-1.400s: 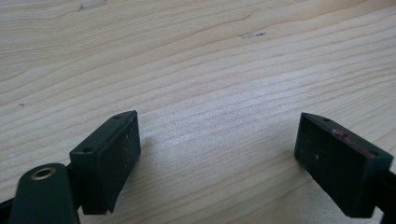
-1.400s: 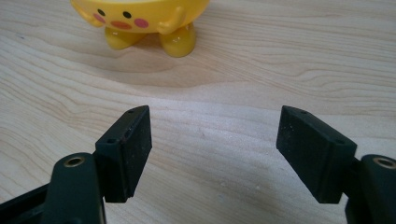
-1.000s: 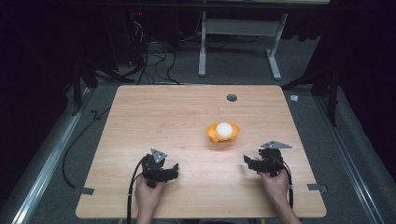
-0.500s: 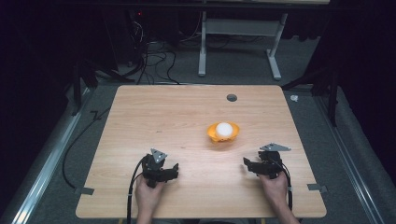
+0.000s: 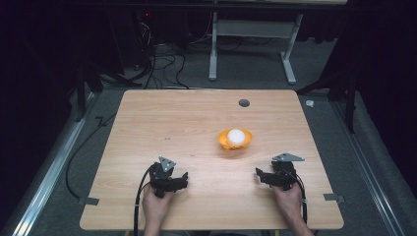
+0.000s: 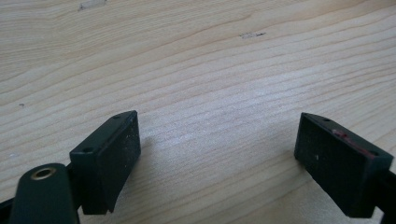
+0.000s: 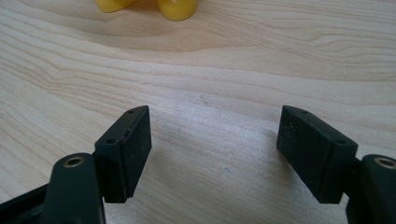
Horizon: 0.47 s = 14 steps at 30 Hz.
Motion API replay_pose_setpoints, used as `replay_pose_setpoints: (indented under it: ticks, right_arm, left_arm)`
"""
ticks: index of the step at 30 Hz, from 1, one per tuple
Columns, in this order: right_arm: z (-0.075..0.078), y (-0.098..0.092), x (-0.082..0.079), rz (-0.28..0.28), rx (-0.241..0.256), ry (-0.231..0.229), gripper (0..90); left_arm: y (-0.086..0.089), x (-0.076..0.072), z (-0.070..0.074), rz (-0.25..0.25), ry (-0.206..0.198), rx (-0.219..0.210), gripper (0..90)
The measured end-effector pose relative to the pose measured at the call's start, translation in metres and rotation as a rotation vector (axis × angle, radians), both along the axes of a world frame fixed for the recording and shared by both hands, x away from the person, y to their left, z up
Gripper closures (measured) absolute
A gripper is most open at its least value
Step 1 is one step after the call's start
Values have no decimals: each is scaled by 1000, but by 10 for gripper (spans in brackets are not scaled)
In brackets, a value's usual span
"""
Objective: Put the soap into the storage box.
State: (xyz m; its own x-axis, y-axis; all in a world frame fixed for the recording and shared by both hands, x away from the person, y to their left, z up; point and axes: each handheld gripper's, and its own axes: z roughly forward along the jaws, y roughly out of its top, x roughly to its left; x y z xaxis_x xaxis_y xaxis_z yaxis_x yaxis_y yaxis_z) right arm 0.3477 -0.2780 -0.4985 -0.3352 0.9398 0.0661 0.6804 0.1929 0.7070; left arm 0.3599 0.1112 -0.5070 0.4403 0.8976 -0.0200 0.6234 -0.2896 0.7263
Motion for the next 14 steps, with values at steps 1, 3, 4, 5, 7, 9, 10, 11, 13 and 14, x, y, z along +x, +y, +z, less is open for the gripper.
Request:
replay_pose_setpoints:
  ticks: [1, 3, 4, 5, 7, 9, 10, 11, 13, 14]
  right_arm:
    - [-1, 1, 0, 1, 0, -5, 268]
    - [-3, 5, -2, 14, -27, -34, 264]
    - [-4, 10, -3, 35, -69, -38, 258]
    - [-4, 10, -3, 35, -69, -38, 258]
    - [-4, 11, -3, 48, -68, -38, 258]
    - [-4, 11, -3, 50, -67, -38, 259]
    - [-4, 11, -3, 51, -67, -38, 259]
    - [-4, 11, -2, 52, -67, -38, 259]
    - [-4, 12, -2, 54, -68, -38, 259]
    - [-4, 12, -2, 54, -68, -38, 259]
  left_arm:
    - [0, 0, 0, 0, 0, 0, 147]
    - [0, 0, 0, 2, -2, 1, 147]
    - [0, 0, 0, 2, -2, 1, 147]
    - [0, 0, 0, 2, -2, 1, 147]
    - [0, 0, 0, 2, -2, 1, 147]
    - [0, 0, 0, 2, -2, 1, 147]
    - [0, 0, 0, 1, -2, 1, 147]
    - [0, 0, 0, 0, 0, 0, 147]
    - [0, 0, 0, 0, 0, 0, 147]
    - [0, 0, 0, 0, 0, 0, 147]
